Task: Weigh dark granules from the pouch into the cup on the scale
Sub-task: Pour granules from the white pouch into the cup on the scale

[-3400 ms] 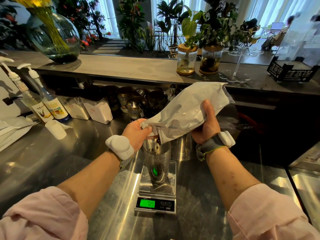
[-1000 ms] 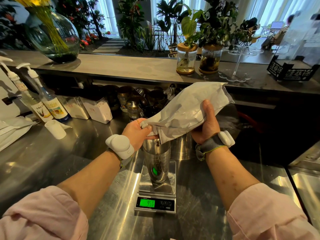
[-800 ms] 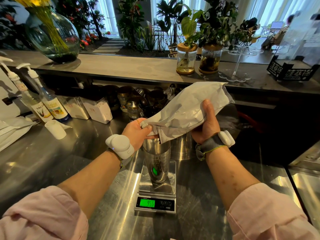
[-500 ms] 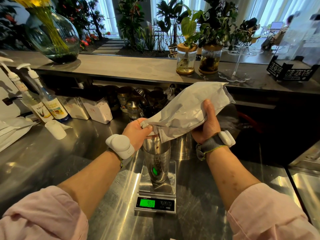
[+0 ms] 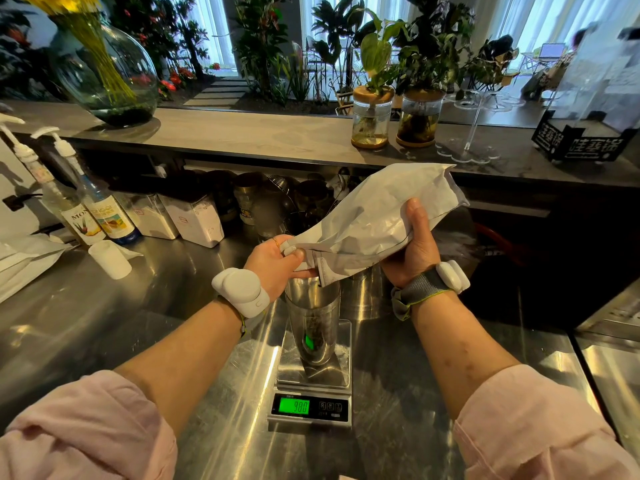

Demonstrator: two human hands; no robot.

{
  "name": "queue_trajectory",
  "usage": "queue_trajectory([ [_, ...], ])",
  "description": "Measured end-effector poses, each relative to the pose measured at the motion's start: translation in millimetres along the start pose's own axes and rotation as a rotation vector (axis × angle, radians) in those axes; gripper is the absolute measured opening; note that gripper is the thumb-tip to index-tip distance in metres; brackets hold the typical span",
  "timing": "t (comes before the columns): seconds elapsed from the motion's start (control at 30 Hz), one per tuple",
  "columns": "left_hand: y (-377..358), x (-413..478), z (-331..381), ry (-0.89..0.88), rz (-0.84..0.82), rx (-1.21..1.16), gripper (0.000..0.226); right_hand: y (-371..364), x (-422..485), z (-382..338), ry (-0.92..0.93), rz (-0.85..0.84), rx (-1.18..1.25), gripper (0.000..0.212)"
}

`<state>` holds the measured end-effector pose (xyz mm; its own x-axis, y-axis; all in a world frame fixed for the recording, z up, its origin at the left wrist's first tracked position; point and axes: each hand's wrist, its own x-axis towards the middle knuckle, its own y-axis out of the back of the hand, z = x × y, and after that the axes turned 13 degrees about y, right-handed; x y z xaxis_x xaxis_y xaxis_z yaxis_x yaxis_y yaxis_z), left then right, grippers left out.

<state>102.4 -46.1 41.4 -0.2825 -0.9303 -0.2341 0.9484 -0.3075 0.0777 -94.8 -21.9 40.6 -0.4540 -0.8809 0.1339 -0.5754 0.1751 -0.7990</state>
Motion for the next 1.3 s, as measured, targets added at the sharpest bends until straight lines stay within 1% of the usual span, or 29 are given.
queue_trajectory([
  [0.27,0.4,-0.8,1.8,0.018,-0.01,-0.018,0.025,0.2,1.0,-0.3,-0.008,-0.005,-0.016,0.108],
  [0.53,-0.2,-1.7,3.7,0.025,0.006,0.019,0.024,0.0,1.5,-0.8,-0.005,-0.02,-0.006,0.095],
  [0.67,0.8,-0.3,3.8,0.029,0.004,0.016,0.024,-1.2,1.9,-1.5,0.002,-0.016,-0.009,0.098],
  [0.73,1.2,0.2,3.3,0.026,0.002,0.026,0.025,-1.9,1.8,-1.8,-0.004,-0.009,-0.013,0.104],
  [0.83,0.5,-0.5,3.6,0.024,-0.021,-0.032,0.026,-2.1,0.6,-1.3,-0.031,0.005,-0.02,0.113],
  [0.93,0.6,-1.4,4.3,0.018,-0.022,-0.022,0.027,-2.1,0.2,-0.9,-0.043,0.007,-0.027,0.114],
  [1.07,0.1,-3.5,6.6,0.021,-0.011,-0.001,0.026,-1.3,0.4,-1.3,-0.029,0.0,-0.021,0.104],
  [1.17,1.2,-2.7,4.9,0.019,0.003,0.033,0.025,-1.4,1.1,-1.4,-0.033,0.009,-0.025,0.109],
  [1.3,5.0,-2.0,3.0,0.003,0.079,0.163,0.026,-1.4,1.0,-2.2,-0.035,0.007,-0.021,0.113],
])
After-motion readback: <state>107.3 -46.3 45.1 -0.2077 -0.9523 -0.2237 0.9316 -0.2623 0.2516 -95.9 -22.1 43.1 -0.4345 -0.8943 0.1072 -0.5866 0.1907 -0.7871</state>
